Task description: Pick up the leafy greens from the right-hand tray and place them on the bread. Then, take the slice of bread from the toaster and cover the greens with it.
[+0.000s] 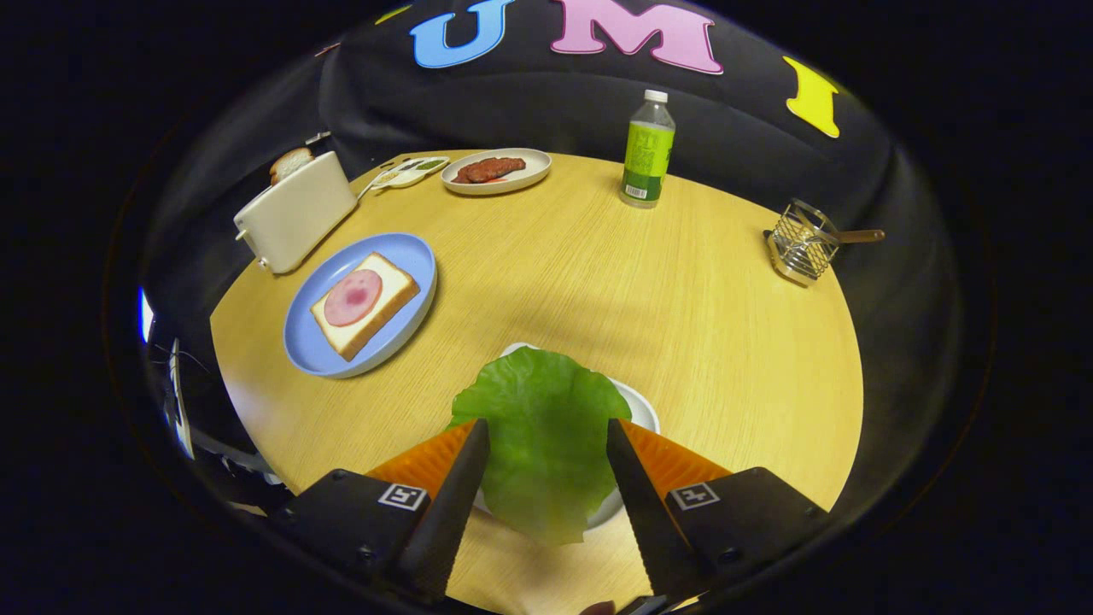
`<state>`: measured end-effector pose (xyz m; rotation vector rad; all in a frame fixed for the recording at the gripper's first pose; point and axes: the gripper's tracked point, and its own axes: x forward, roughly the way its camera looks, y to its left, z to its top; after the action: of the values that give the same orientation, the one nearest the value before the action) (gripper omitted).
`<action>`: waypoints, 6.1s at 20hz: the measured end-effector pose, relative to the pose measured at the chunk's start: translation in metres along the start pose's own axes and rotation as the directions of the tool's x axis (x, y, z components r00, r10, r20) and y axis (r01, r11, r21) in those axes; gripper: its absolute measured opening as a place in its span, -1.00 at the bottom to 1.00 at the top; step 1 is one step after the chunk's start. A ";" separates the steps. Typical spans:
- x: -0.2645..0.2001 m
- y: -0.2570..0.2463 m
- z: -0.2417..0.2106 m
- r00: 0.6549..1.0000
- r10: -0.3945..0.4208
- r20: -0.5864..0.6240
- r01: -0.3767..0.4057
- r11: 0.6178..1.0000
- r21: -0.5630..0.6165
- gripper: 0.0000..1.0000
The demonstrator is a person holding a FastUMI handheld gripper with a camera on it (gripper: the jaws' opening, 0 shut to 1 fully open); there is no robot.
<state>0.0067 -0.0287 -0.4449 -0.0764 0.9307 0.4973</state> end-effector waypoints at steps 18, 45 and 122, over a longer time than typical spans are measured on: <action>0.016 0.002 -0.020 0.993 -0.026 -0.114 0.023 0.999 -0.027 -0.87; 0.008 0.201 0.149 0.994 0.106 0.040 -0.103 0.993 -0.055 -0.86; -0.060 0.265 0.326 0.922 0.023 0.386 -0.071 0.991 0.111 -0.71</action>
<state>0.1042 0.2721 -0.1619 0.1529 0.5756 0.4769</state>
